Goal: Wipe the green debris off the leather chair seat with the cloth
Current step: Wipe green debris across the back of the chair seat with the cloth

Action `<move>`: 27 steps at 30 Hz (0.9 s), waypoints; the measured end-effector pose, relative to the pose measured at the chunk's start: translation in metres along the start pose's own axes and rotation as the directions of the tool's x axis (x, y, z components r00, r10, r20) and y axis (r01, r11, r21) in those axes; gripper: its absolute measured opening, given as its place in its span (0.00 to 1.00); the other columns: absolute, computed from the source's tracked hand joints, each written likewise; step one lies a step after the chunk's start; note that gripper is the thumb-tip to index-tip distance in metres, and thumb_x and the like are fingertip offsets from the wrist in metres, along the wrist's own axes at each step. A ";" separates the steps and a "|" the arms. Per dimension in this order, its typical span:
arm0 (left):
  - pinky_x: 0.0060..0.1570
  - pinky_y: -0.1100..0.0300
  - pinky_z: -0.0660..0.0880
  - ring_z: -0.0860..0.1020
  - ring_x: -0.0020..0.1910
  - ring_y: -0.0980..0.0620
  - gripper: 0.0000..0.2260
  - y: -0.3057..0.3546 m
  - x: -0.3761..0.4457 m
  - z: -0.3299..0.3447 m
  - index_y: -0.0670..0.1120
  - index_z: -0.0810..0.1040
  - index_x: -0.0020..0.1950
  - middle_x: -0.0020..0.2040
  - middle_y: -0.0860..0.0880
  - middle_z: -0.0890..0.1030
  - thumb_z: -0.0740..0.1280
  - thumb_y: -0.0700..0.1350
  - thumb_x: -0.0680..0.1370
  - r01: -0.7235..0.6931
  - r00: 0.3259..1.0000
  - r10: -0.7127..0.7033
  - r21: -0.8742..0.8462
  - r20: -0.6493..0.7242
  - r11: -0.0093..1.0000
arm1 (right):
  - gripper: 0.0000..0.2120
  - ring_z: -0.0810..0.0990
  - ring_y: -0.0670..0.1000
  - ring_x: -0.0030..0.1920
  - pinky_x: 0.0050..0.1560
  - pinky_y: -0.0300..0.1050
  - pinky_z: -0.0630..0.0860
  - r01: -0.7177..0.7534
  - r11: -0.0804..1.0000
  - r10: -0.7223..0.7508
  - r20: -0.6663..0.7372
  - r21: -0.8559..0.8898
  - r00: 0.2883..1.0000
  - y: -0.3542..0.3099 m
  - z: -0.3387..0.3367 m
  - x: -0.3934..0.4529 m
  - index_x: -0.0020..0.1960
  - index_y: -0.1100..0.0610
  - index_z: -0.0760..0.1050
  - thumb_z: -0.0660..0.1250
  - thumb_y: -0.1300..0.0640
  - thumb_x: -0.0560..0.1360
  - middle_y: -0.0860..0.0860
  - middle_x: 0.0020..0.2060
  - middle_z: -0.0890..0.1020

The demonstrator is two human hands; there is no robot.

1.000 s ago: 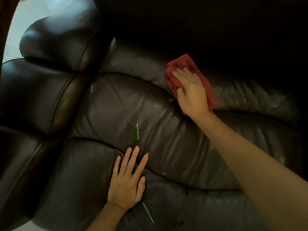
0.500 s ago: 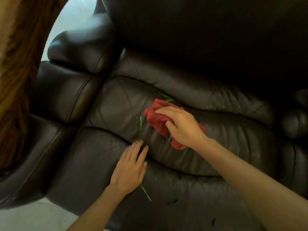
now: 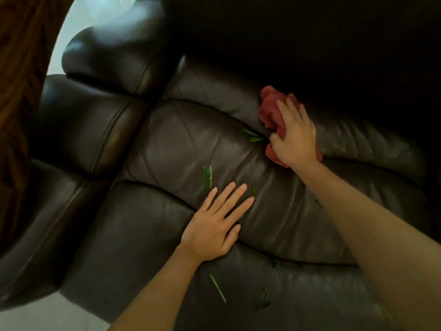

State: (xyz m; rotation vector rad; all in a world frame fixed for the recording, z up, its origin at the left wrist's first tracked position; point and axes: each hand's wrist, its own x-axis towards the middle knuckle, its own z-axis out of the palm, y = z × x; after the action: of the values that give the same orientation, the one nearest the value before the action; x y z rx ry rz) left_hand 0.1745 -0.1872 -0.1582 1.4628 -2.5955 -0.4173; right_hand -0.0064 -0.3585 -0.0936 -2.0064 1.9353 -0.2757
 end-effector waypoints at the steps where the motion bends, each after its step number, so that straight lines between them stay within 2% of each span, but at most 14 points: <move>1: 0.74 0.50 0.45 0.49 0.77 0.48 0.28 0.001 0.000 0.000 0.51 0.51 0.77 0.78 0.49 0.52 0.55 0.52 0.78 0.001 1.000 -0.001 -0.003 -0.001 1.000 | 0.31 0.56 0.58 0.74 0.74 0.53 0.53 0.031 0.997 -0.030 -0.021 0.072 0.999 -0.002 0.004 -0.003 0.73 0.53 0.61 0.63 0.64 0.71 0.54 0.74 0.62; 3: 0.74 0.50 0.45 0.49 0.77 0.48 0.29 0.000 0.001 0.000 0.51 0.51 0.77 0.78 0.48 0.52 0.56 0.52 0.77 -0.002 1.000 0.002 -0.001 -0.008 1.000 | 0.29 0.61 0.56 0.73 0.73 0.44 0.52 0.108 0.975 -0.105 -0.026 0.194 0.994 -0.011 0.006 -0.017 0.69 0.55 0.68 0.61 0.70 0.70 0.55 0.70 0.68; 7: 0.74 0.50 0.47 0.50 0.77 0.47 0.30 0.001 0.001 0.002 0.51 0.52 0.77 0.77 0.48 0.53 0.57 0.52 0.76 0.004 1.000 -0.004 0.010 -0.009 1.000 | 0.28 0.68 0.46 0.68 0.69 0.33 0.54 0.195 0.935 -0.234 0.100 0.295 0.967 -0.020 -0.006 -0.051 0.64 0.53 0.74 0.60 0.72 0.67 0.51 0.65 0.75; 10: 0.74 0.49 0.48 0.51 0.76 0.47 0.30 0.000 0.001 0.003 0.51 0.53 0.76 0.77 0.48 0.54 0.57 0.52 0.76 0.004 1.000 -0.003 0.007 -0.020 1.000 | 0.28 0.70 0.45 0.66 0.68 0.33 0.59 0.300 0.907 -0.369 0.218 0.295 0.903 -0.014 -0.028 -0.061 0.63 0.50 0.74 0.59 0.69 0.66 0.48 0.63 0.76; 12: 0.73 0.49 0.50 0.51 0.76 0.47 0.29 0.000 0.001 0.004 0.51 0.53 0.76 0.77 0.47 0.55 0.57 0.52 0.76 0.003 1.000 -0.003 0.007 -0.021 1.000 | 0.29 0.71 0.46 0.66 0.69 0.37 0.61 0.313 0.894 -0.381 0.174 0.321 0.908 -0.011 -0.042 -0.052 0.65 0.52 0.73 0.59 0.68 0.65 0.49 0.64 0.76; 14: 0.73 0.48 0.50 0.51 0.76 0.47 0.29 -0.001 0.000 0.006 0.51 0.53 0.76 0.77 0.47 0.55 0.56 0.52 0.77 0.004 1.000 -0.004 0.015 -0.019 1.000 | 0.29 0.70 0.49 0.67 0.70 0.42 0.61 0.287 0.898 -0.328 0.072 0.335 0.942 -0.012 -0.049 -0.033 0.66 0.54 0.71 0.59 0.69 0.67 0.51 0.65 0.75; 16: 0.73 0.48 0.50 0.51 0.76 0.47 0.28 -0.001 -0.001 0.008 0.50 0.53 0.76 0.77 0.47 0.54 0.55 0.52 0.77 0.005 1.000 -0.004 0.021 -0.016 1.000 | 0.26 0.67 0.51 0.69 0.72 0.51 0.58 0.235 0.922 -0.269 0.073 0.306 0.960 -0.017 -0.046 -0.015 0.67 0.52 0.70 0.61 0.65 0.70 0.51 0.67 0.73; 19: 0.74 0.48 0.49 0.51 0.76 0.47 0.29 -0.002 0.000 0.009 0.51 0.52 0.77 0.77 0.48 0.53 0.55 0.52 0.77 0.004 1.000 -0.004 0.026 -0.027 1.000 | 0.23 0.54 0.55 0.74 0.70 0.67 0.46 0.032 0.991 -0.062 0.243 0.127 0.968 -0.029 -0.026 -0.005 0.68 0.44 0.67 0.62 0.44 0.74 0.45 0.73 0.64; 22: 0.74 0.49 0.47 0.50 0.76 0.47 0.28 -0.002 -0.001 0.010 0.50 0.51 0.77 0.77 0.48 0.52 0.54 0.52 0.77 0.001 1.000 0.000 0.026 -0.026 1.000 | 0.31 0.45 0.63 0.74 0.66 0.74 0.43 -0.181 0.978 0.160 0.186 0.104 0.969 -0.049 -0.002 -0.010 0.72 0.43 0.59 0.56 0.32 0.72 0.49 0.76 0.55; 24: 0.74 0.49 0.46 0.50 0.76 0.47 0.28 -0.002 -0.001 0.011 0.50 0.51 0.77 0.77 0.48 0.51 0.53 0.52 0.78 -0.001 0.999 0.002 0.035 -0.037 0.999 | 0.32 0.42 0.67 0.73 0.65 0.76 0.45 -0.257 0.960 0.235 0.177 0.113 0.956 -0.062 0.008 -0.009 0.72 0.43 0.57 0.54 0.31 0.72 0.52 0.76 0.50; 27: 0.74 0.49 0.45 0.49 0.77 0.47 0.28 -0.002 -0.002 0.011 0.50 0.50 0.77 0.77 0.48 0.50 0.53 0.52 0.78 -0.004 1.000 0.005 0.033 -0.029 0.999 | 0.23 0.45 0.67 0.73 0.65 0.76 0.52 -0.262 0.963 0.255 0.107 0.059 0.961 -0.074 0.019 -0.012 0.68 0.46 0.66 0.56 0.39 0.76 0.53 0.75 0.54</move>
State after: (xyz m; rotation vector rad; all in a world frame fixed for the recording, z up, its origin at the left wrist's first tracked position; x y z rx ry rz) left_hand 0.1746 -0.1849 -0.1690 1.4611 -2.5949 -0.3514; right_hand 0.0686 -0.3438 -0.0826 -1.6646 2.0646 -0.1743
